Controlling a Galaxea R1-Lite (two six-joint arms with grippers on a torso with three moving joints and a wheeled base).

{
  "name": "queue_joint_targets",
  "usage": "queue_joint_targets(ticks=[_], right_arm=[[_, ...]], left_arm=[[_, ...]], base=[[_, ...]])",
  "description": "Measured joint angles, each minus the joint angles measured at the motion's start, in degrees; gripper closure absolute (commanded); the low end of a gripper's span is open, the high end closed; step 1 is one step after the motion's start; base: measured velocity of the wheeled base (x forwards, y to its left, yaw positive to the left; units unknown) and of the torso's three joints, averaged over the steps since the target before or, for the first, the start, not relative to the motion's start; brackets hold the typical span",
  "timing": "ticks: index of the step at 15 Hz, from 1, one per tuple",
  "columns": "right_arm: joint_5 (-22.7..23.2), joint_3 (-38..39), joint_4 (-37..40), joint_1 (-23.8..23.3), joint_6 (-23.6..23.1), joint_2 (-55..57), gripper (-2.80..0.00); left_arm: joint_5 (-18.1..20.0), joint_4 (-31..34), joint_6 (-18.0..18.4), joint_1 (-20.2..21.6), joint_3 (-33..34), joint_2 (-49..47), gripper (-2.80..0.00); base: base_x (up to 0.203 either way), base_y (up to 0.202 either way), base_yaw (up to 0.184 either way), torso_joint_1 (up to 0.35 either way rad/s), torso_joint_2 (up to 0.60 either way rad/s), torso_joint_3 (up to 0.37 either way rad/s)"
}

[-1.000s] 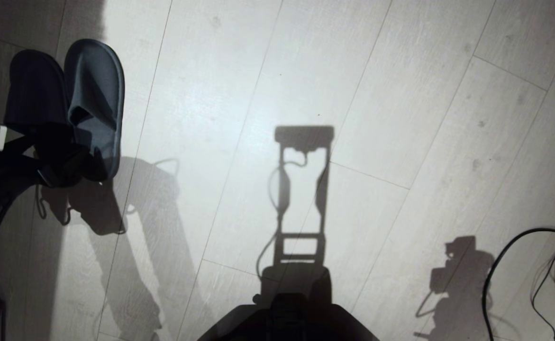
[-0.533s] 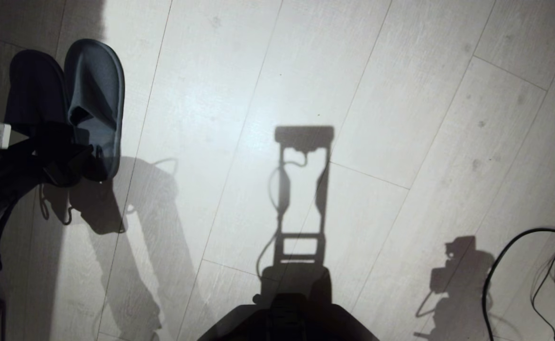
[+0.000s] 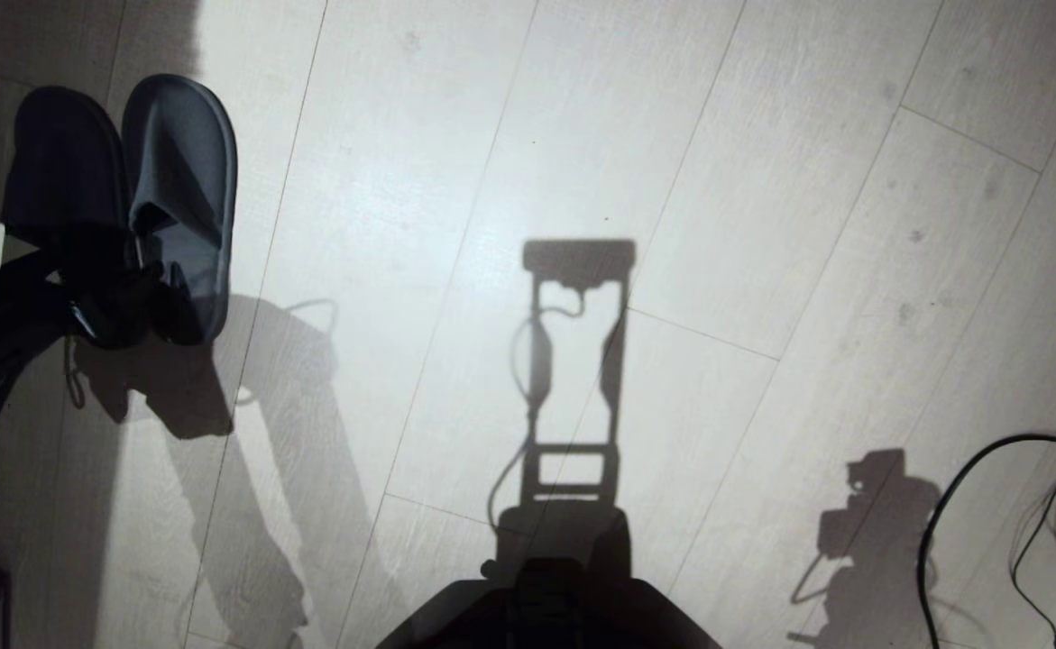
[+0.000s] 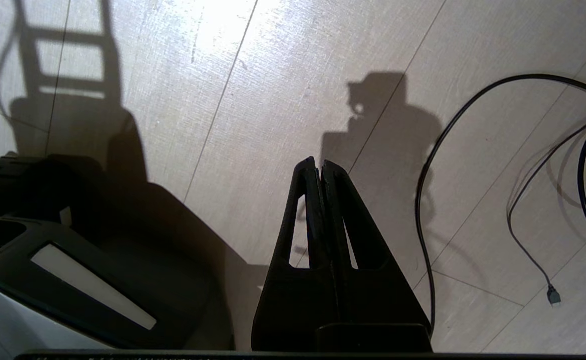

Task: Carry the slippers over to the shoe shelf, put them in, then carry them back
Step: Pick up the slippers on the floor

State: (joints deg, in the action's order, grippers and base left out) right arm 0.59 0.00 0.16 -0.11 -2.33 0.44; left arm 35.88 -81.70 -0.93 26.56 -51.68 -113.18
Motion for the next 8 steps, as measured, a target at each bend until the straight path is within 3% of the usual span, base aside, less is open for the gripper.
queue_joint_targets(ticks=[8], right_arm=[[0.0,0.0,0.0,0.0,0.0,0.0,0.0]], left_arm=[[0.7,1.6,0.0,3.0,1.2,2.9,-2.8]], base=[[0.0,0.0,0.0,0.0,0.0,0.0]])
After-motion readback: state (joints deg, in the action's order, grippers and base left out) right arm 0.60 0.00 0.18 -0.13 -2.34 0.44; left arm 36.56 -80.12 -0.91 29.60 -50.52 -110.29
